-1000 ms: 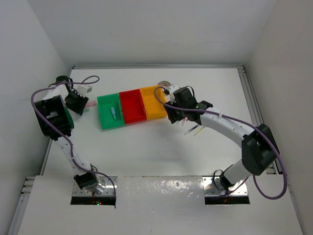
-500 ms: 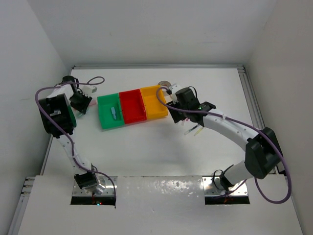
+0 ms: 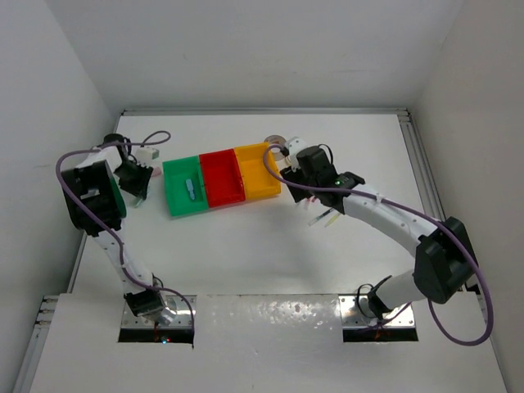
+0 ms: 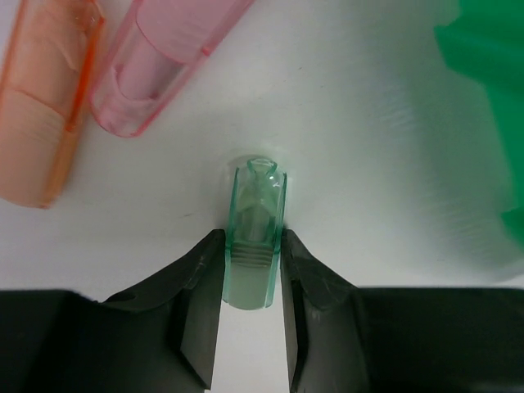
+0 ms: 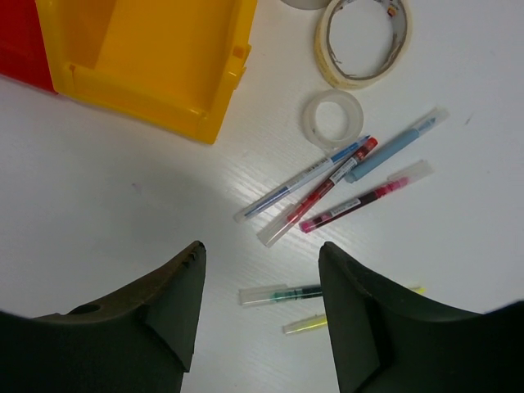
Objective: Sort the stationery into containers
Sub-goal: Pick up the stationery from the center of the board, then place the stationery in the storage box.
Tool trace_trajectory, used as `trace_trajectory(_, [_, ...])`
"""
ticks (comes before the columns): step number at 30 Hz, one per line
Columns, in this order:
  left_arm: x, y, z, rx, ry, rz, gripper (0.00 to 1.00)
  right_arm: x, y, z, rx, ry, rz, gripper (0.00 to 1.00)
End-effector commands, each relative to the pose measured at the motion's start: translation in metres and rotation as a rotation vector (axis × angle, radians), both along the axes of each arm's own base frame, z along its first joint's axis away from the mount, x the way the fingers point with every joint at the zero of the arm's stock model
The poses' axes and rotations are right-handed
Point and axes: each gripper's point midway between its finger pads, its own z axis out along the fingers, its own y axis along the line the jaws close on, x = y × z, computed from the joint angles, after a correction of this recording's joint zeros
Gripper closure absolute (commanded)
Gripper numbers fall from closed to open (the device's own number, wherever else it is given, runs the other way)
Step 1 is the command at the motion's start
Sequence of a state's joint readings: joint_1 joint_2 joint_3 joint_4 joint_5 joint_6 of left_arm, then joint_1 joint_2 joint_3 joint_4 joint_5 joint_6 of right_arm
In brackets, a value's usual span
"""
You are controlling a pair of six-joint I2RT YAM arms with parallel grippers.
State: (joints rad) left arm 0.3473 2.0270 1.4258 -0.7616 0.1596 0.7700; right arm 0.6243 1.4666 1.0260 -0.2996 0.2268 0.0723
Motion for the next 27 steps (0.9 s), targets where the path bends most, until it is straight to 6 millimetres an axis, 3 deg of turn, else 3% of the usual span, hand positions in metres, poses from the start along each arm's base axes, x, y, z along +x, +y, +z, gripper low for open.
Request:
trace_trajectory(1, [0.009, -0.020, 0.032, -0.182, -0.060, 0.213, 1.00, 0.008, -0.002, 0.028, 0.056, -0.107, -0.045, 0.43])
trace_trajectory(2, [0.017, -0.019, 0.050, -0.203, -0.112, 0.257, 1.00, 0.010, -0.002, 0.031, 0.072, -0.124, -0.055, 0.43])
trace_trajectory(3, [0.030, -0.018, 0.086, -0.249, -0.206, 0.353, 1.00, 0.008, -0.004, 0.030, 0.082, -0.130, -0.067, 0.44])
trace_trajectory(5, [0.046, -0.019, 0.126, -0.312, -0.338, 0.428, 1.00, 0.011, -0.003, 0.033, 0.118, -0.153, -0.096, 0.44])
trace_trajectory(6, [0.046, -0.032, 0.153, -0.381, -0.397, 0.484, 1.00, 0.009, -0.004, 0.031, 0.125, -0.153, -0.106, 0.44])
trace_trajectory(8, [0.053, -0.047, 0.178, -0.422, -0.490, 0.494, 1.00, 0.012, -0.008, 0.034, 0.141, -0.173, -0.149, 0.44])
trace_trajectory(9, [0.047, -0.069, 0.188, -0.453, -0.498, 0.494, 1.00, 0.012, -0.011, 0.033, 0.138, -0.174, -0.166, 0.45])
trace_trajectory(10, [0.048, -0.067, 0.185, -0.276, -0.571, 0.166, 1.00, 0.014, -0.014, 0.034, 0.144, -0.182, -0.193, 0.44])
trace_trajectory(11, [0.043, -0.094, 0.185, -0.491, -0.471, 0.491, 1.00, 0.014, -0.016, 0.033, 0.140, -0.183, -0.203, 0.45])
trace_trajectory(12, [0.036, -0.113, 0.170, -0.509, -0.416, 0.488, 1.00, 0.014, -0.018, 0.034, 0.140, -0.188, -0.215, 0.45])
trace_trajectory(15, [0.017, -0.140, 0.129, -0.539, -0.274, 0.556, 1.00, 0.012, -0.024, 0.031, 0.133, -0.191, -0.239, 0.44])
trace_trajectory(17, [0.015, -0.146, 0.115, -0.512, -0.272, 0.559, 1.00, 0.009, -0.027, 0.031, 0.138, -0.194, -0.244, 0.44])
trace_trajectory(25, [0.035, -0.158, 0.106, -0.415, -0.339, 0.514, 1.00, -0.001, -0.037, 0.025, 0.143, -0.196, -0.268, 0.44])
trace_trajectory(26, [0.035, -0.157, 0.103, -0.393, -0.340, 0.521, 0.97, -0.003, -0.038, 0.026, 0.147, -0.200, -0.270, 0.44])
trace_trajectory(27, [0.034, -0.159, 0.100, -0.386, -0.331, 0.516, 0.87, -0.003, -0.040, 0.026, 0.145, -0.204, -0.274, 0.44])
